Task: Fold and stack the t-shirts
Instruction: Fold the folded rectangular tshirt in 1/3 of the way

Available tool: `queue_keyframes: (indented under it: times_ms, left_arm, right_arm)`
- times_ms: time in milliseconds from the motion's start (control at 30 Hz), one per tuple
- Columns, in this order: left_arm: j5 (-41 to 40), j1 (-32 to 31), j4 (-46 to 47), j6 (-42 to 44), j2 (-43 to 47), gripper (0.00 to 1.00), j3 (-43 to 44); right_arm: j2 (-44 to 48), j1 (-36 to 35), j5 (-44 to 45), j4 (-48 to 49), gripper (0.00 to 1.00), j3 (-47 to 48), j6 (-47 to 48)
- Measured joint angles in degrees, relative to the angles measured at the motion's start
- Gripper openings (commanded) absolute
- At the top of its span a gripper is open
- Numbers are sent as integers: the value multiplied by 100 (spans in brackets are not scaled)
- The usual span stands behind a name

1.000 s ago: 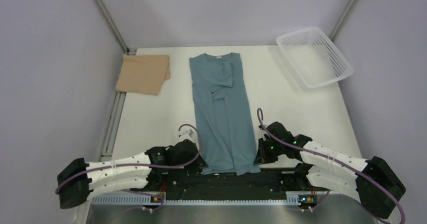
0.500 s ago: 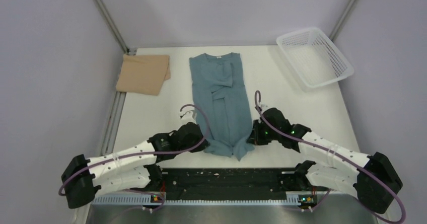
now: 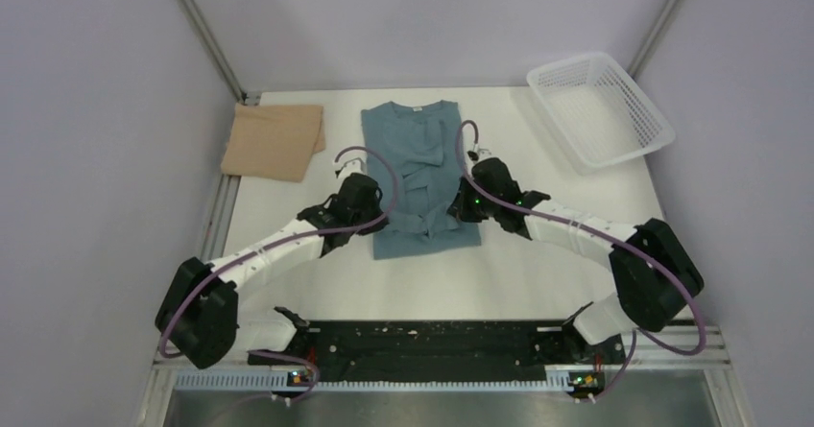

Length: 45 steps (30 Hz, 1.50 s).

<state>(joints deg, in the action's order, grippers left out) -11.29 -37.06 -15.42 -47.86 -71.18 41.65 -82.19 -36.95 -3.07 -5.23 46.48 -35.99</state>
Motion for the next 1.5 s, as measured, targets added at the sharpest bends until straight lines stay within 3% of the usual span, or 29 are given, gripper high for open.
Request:
queue_keyframes:
  times_ms: [500,733,800,833,867,900,967,1033,1100,1300,1500]
  left_arm:
    - [-15,887,44,450,-1207,3,981]
    - [116,1139,306,437,-2006,37,1102]
    - [149,1231,299,448,-2245,60,1220]
    - [153,1281,284,448,-2354,76,1314]
    - [157,1335,269,472,-2441,83,1425]
    - [164,1408,225,457,-2511,97,1582]
    - [166,1541,98,472,-2555,99,1915]
    - [127,1633,-2,481,-2535,99,2256]
    - [28,1690,-7,479,-2413,99,2417]
    - [7,1674,-120,433,-1082,99,1628]
    - [1078,1331,616,426,173,99,-55]
  right_arm:
    - [-1202,459,332,271,0,1036,236]
    - [-1897,551,494,577,15,1202,162]
    - [-2199,605,525,586,22,1401,149]
    - [-2345,649,507,590,31,1534,140]
    - [-2457,702,468,588,45,1663,127]
    - [-2562,776,374,575,54,1834,105]
    - [-2682,949,109,570,63,2166,35]
    - [-2649,1113,-160,632,81,2398,-13]
    - [-2457,1215,-262,793,90,2371,-37]
    - [-1161,1231,-179,839,92,1416,155]
    - [-584,509,-280,754,92,719,791]
